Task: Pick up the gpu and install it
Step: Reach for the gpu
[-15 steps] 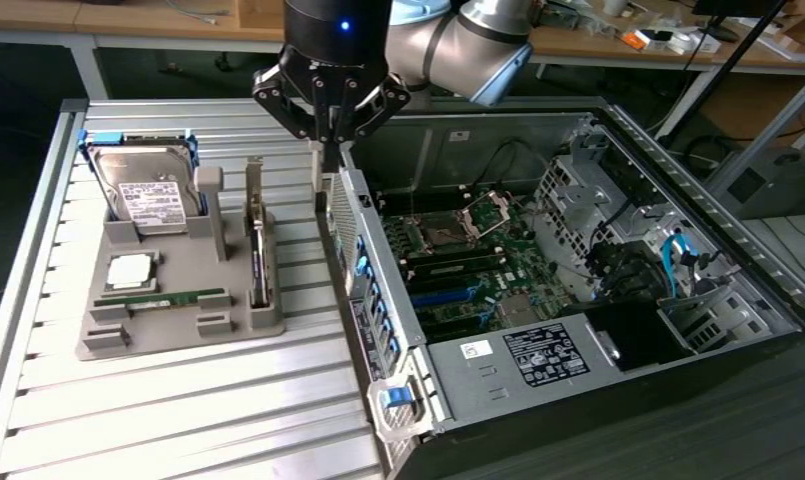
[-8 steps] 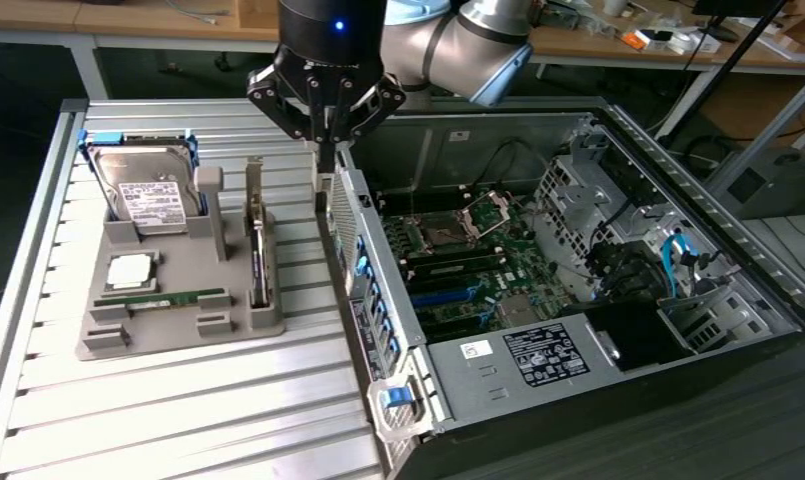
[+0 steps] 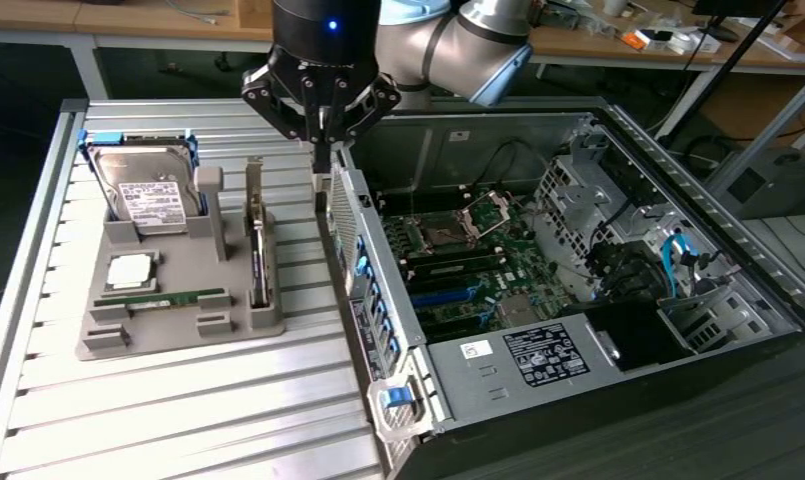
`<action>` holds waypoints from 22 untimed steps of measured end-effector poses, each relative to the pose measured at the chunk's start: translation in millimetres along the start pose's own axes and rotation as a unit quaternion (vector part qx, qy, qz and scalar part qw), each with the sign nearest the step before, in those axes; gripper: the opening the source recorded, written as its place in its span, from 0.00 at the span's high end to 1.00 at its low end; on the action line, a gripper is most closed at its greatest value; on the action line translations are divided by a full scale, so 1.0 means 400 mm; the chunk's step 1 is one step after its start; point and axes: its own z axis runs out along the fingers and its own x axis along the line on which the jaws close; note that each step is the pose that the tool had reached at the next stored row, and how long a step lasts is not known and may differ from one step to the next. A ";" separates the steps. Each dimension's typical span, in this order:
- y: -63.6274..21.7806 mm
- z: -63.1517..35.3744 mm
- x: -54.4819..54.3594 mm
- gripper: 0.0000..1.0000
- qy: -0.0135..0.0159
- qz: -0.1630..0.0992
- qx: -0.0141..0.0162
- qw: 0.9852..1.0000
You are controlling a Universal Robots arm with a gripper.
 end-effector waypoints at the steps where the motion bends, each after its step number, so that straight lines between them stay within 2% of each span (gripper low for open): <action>1: 0.000 0.000 0.001 0.89 0.000 0.000 0.000 1.000; 22: -0.002 0.000 0.027 0.89 0.000 0.000 0.000 1.000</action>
